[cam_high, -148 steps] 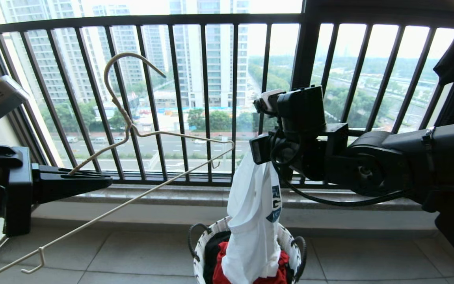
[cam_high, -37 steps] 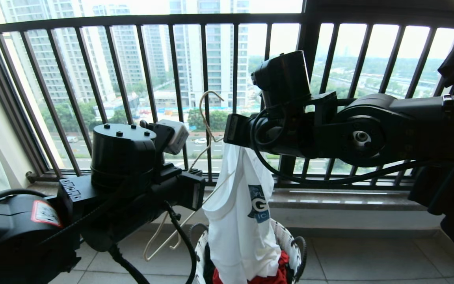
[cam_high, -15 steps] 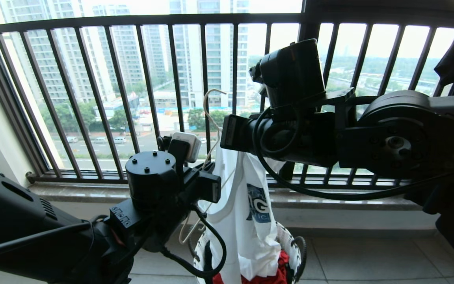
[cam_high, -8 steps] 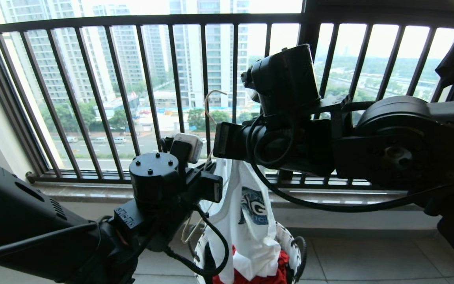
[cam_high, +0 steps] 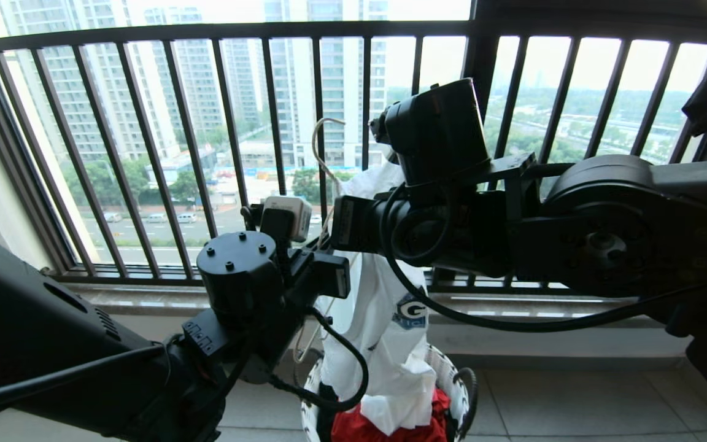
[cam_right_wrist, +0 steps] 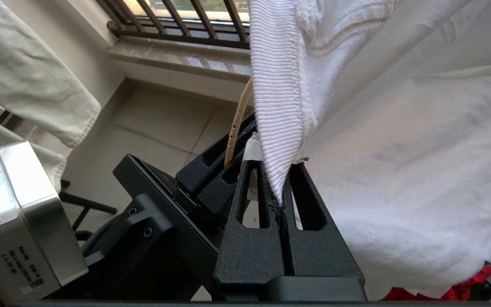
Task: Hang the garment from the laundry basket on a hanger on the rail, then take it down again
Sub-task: Hang the clothes on the clothes rack
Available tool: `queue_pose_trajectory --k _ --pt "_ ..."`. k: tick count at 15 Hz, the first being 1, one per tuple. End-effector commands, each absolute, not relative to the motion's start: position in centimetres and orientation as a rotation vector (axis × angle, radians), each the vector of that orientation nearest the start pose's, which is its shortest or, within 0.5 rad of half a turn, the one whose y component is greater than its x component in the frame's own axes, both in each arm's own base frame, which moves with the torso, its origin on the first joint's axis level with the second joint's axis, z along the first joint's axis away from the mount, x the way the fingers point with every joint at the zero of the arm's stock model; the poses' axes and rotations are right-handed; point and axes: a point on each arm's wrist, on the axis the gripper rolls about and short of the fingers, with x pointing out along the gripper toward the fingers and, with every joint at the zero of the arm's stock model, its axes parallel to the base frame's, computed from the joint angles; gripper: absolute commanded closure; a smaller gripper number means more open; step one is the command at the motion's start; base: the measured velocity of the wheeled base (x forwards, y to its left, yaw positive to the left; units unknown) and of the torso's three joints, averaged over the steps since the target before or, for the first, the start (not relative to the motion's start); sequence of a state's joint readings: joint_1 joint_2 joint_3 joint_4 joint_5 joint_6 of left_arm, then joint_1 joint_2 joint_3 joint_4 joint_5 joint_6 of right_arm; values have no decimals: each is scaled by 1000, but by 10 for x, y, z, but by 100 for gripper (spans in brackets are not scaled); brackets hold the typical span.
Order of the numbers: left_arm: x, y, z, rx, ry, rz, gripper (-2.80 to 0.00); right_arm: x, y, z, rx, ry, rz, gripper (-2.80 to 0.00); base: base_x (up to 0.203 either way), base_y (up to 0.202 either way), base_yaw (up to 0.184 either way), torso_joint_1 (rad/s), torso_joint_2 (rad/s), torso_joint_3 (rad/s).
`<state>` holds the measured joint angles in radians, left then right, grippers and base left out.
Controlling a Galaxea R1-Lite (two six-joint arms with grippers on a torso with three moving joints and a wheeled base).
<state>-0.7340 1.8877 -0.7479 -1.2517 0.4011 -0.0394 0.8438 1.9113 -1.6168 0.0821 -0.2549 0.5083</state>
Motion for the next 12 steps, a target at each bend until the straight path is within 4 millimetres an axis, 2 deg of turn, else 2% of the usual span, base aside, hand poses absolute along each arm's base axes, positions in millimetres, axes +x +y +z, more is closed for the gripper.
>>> queue_pose_trajectory --k 1,6,12 --pt "255 -219 168 -101 -90 -333 0 261 283 267 293 459 472 0 0 0 0 0 0 0" --pt "255 -219 169 -103 -93 -335 0 266 280 269 302 431 463 0 0 0 0 0 0 0" --pt "252 -222 170 -109 -96 -345 0 275 282 260 267 414 434 0 0 0 0 0 0 0"
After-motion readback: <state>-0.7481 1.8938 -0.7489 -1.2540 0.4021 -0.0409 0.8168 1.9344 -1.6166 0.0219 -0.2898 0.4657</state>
